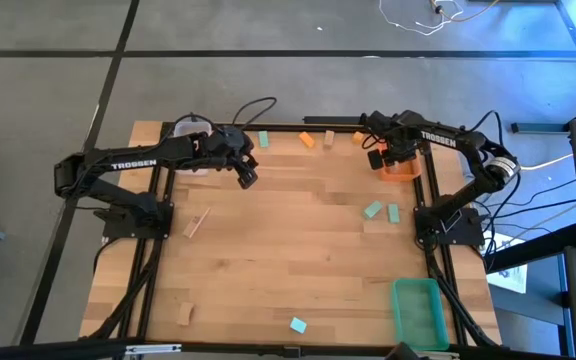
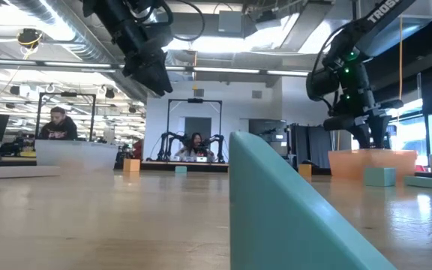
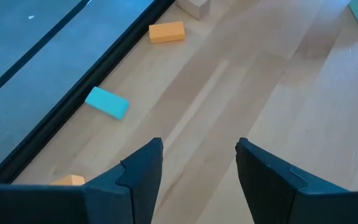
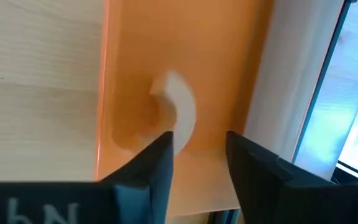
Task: Sort & place blocks by color
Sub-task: Put the brown block into the orange bin
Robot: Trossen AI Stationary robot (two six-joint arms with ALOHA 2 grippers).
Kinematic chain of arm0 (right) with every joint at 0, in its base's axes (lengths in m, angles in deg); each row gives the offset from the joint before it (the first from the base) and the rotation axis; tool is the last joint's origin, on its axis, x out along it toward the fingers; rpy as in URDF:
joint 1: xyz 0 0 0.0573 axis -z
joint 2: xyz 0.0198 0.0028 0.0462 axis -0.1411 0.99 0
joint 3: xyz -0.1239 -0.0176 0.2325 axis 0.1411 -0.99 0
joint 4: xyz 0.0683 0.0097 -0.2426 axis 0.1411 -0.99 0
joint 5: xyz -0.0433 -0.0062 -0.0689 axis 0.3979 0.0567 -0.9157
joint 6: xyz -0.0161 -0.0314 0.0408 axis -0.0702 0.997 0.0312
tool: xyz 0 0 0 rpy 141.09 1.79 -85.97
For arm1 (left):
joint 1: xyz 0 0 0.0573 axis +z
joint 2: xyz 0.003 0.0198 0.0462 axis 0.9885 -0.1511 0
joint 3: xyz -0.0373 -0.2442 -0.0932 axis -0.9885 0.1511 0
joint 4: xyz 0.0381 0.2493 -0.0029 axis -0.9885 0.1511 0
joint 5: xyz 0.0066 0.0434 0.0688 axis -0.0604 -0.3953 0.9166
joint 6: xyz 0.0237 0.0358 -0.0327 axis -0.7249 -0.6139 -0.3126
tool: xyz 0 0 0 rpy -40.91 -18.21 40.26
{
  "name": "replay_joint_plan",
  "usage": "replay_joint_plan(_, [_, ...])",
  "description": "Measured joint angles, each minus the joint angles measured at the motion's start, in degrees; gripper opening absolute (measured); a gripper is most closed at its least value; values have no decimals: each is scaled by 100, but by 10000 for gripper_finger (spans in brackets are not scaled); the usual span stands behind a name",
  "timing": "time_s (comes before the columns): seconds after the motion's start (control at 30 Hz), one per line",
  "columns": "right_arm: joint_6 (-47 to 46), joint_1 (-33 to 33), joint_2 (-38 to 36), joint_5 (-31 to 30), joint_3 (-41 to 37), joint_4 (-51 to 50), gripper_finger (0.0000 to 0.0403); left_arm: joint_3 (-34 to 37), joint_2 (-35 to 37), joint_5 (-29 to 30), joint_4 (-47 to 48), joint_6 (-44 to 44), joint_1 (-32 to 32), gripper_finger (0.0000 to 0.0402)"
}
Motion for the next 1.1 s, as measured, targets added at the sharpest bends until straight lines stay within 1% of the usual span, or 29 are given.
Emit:
replay_joint_plan(0.23, [0,-2,0,52,52,-28,162,0,0,-2,15,99,0,191])
replay_joint_plan(0.33, [62,-37,-71,372,208,-29,163,0,0,-30,104,408,43,191])
replay_joint_plan(0.43, [281,-235,-231,593,468,-25,164,0,0,-78,351,433,79,191])
replay_joint_plan(0.5, [468,-456,-343,668,661,-34,164,0,0,-253,519,411,95,191])
replay_joint_plan(0.57, [691,-719,-472,882,874,-33,164,0,0,-605,685,287,122,191])
replay_joint_plan(0.63, [786,-1007,-573,1004,1091,-28,164,0,0,-874,874,381,157,192])
replay_joint_plan(0.73, [798,-1431,-686,1012,1384,-27,164,0,0,-1043,1471,1021,174,192])
replay_joint_plan(0.9, [738,-2005,-778,1007,1723,6,164,27,-27,-1046,3354,2376,73,192])
replay_joint_plan(1.0, [745,-2228,-780,1008,1793,108,164,229,-43,-1065,3800,3180,-50,192])
replay_joint_plan(1.1, [745,-2360,-780,1004,1793,256,164,549,-42,-1089,3745,3769,-188,192])
